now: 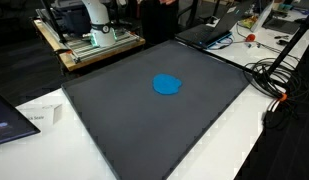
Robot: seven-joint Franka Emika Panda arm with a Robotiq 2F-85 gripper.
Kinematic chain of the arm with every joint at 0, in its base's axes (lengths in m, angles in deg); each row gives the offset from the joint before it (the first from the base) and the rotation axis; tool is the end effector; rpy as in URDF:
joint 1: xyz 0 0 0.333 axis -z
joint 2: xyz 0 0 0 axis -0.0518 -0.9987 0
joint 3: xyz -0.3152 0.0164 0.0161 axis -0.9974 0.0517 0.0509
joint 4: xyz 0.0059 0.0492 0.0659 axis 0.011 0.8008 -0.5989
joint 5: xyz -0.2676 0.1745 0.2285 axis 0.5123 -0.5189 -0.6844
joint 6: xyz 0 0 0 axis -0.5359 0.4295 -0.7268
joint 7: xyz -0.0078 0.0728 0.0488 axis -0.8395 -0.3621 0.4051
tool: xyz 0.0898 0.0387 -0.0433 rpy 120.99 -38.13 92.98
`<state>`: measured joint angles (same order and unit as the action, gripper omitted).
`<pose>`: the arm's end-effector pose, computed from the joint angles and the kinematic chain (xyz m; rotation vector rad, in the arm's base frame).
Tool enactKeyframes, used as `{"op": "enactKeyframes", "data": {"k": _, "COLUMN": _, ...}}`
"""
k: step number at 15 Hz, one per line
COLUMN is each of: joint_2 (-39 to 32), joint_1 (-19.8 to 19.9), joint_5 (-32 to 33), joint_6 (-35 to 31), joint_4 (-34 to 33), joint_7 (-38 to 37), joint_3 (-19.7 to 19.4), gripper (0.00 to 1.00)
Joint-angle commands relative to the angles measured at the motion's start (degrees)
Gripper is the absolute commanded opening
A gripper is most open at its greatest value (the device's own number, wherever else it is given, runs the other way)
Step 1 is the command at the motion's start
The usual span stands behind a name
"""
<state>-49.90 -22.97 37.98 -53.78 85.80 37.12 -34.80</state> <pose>0.3425 0.1420 0.5315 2.7884 1.3990 0.2390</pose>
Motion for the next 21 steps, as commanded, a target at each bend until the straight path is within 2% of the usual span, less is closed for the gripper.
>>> {"op": "enactKeyframes", "data": {"k": 1, "joint_2": 1.4, "joint_1": -0.7, "joint_5": -2.0, "joint_6": 0.1, "joint_4": 0.7, "joint_7": 3.6, "joint_3": -1.5, "gripper": 0.63}}
{"op": "enactKeyframes", "data": {"k": 6, "joint_2": 1.3, "joint_1": -0.4, "joint_5": -2.8, "joint_6": 0.6, "joint_4": 0.7, "joint_7": 5.0, "joint_3": -1.5, "gripper": 0.25}}
{"op": "enactKeyframes", "data": {"k": 9, "joint_2": 1.3, "joint_1": -0.3, "joint_5": -3.0, "joint_6": 0.8, "joint_4": 0.6, "joint_7": 5.4, "joint_3": -1.5, "gripper": 0.05}}
{"op": "enactKeyframes", "data": {"k": 10, "joint_2": 1.3, "joint_1": -0.3, "joint_5": -3.1, "joint_6": 0.9, "joint_4": 0.6, "joint_7": 5.5, "joint_3": -1.5, "gripper": 0.01}}
{"op": "enactKeyframes", "data": {"k": 15, "joint_2": 1.2, "joint_1": 1.0, "joint_5": -2.0, "joint_6": 2.1, "joint_4": 0.0, "joint_7": 4.0, "joint_3": -0.6, "gripper": 0.03}}
{"op": "enactKeyframes", "data": {"k": 18, "joint_2": -3.3, "joint_1": 1.8, "joint_5": -1.0, "joint_6": 5.6, "joint_4": -5.1, "joint_7": 4.9, "joint_3": -1.2, "gripper": 0.03}}
{"op": "enactKeyframes", "data": {"k": 21, "joint_2": -9.1, "joint_1": 3.6, "joint_5": 0.3, "joint_6": 11.9, "joint_4": -12.2, "joint_7": 5.3, "joint_3": -1.8, "gripper": 0.03}}
